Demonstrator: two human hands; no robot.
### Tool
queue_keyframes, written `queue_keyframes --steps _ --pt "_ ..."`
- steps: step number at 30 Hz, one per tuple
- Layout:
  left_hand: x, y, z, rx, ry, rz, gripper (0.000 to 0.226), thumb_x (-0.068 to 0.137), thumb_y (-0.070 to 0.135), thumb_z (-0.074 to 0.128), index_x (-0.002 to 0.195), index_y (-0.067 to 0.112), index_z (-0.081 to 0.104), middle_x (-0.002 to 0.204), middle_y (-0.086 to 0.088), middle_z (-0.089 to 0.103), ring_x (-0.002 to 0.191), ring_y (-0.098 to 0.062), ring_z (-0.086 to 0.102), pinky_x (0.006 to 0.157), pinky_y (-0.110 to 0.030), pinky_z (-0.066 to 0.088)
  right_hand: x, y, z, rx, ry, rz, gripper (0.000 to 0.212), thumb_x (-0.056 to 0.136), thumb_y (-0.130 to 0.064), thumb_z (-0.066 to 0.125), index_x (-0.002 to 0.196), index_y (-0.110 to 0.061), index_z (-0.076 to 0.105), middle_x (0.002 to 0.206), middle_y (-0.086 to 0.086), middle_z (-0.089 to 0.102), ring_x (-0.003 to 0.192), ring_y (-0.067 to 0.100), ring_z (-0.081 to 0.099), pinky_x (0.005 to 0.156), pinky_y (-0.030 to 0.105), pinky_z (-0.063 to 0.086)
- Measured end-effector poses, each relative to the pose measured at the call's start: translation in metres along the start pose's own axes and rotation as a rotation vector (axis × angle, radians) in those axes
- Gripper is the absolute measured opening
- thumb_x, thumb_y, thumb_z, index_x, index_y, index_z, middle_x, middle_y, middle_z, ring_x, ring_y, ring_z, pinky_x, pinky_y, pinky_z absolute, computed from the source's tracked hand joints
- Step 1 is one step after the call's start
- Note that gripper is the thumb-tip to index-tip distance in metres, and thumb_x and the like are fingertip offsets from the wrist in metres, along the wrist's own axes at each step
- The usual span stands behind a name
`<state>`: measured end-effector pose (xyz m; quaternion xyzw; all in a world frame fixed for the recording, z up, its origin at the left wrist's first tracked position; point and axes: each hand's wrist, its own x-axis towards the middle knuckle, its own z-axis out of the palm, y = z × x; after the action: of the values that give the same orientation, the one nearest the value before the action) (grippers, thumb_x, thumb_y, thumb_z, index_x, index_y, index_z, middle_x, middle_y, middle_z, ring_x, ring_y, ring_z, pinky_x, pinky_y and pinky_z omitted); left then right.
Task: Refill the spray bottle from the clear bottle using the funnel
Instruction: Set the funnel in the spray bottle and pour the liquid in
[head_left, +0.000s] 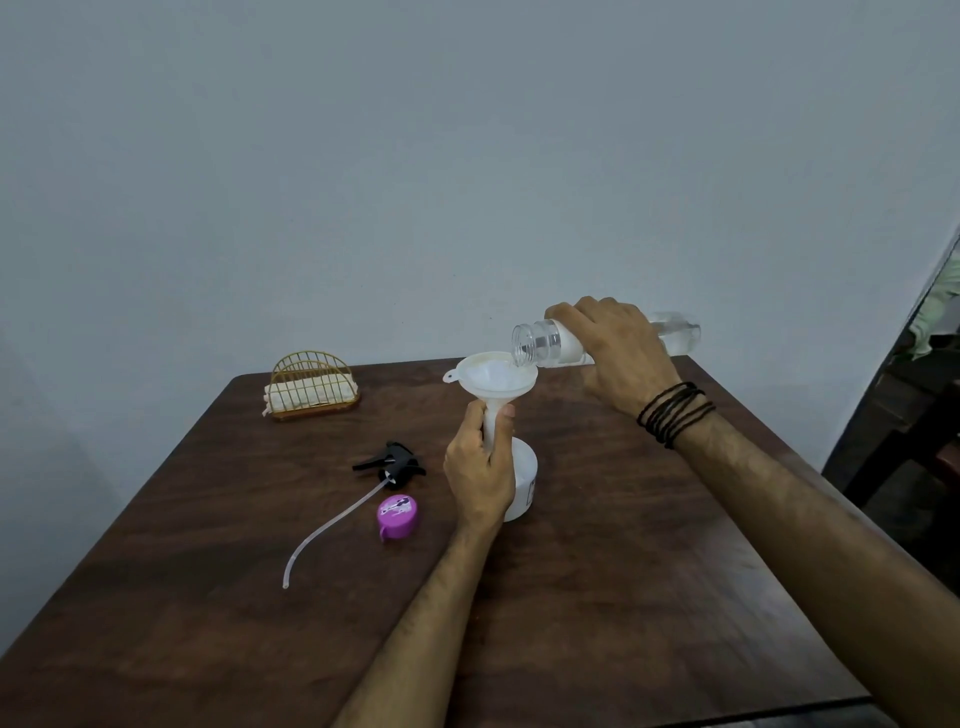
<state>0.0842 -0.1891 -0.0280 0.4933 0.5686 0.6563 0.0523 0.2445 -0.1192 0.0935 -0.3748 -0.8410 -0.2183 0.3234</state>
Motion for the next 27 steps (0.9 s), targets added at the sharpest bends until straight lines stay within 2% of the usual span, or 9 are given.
queue_keyframes --steps 11,16,27 --pt "-0.0003 0.0009 0.0001 0.003 0.002 0.008 0.034 0.099 0.049 0.051 0.087 0.018 0.061 0.076 0.008 0.067 0.07 -0.012 0.065 0.062 -0.037 0.053 0.0019 0.0014 -0.0022 -0.016 0.011 -0.003 0.053 0.068 -0.001 0.073 0.115 -0.021 0.059 0.09 0.002 0.061 0.077 0.027 0.057 0.074 0.037 0.041" --pt "0.0 -0.0025 0.0008 0.002 -0.002 0.001 0.035 0.099 0.049 0.051 0.087 0.018 0.06 0.076 0.006 0.067 0.07 -0.014 0.065 0.063 -0.04 0.053 0.0031 0.0035 -0.0026 -0.042 0.018 -0.001 0.056 0.066 0.001 0.073 0.115 -0.021 0.058 0.09 0.002 0.06 0.076 0.026 0.056 0.073 0.033 0.036" --pt "-0.0004 -0.0017 -0.0002 -0.001 -0.003 -0.009 0.035 0.099 0.05 0.051 0.088 0.018 0.06 0.075 0.006 0.067 0.07 -0.014 0.064 0.064 -0.04 0.052 0.0037 0.0039 -0.0067 -0.055 0.026 -0.005 0.056 0.065 0.003 0.069 0.115 -0.02 0.06 0.09 0.003 0.061 0.078 0.029 0.057 0.073 0.035 0.039"
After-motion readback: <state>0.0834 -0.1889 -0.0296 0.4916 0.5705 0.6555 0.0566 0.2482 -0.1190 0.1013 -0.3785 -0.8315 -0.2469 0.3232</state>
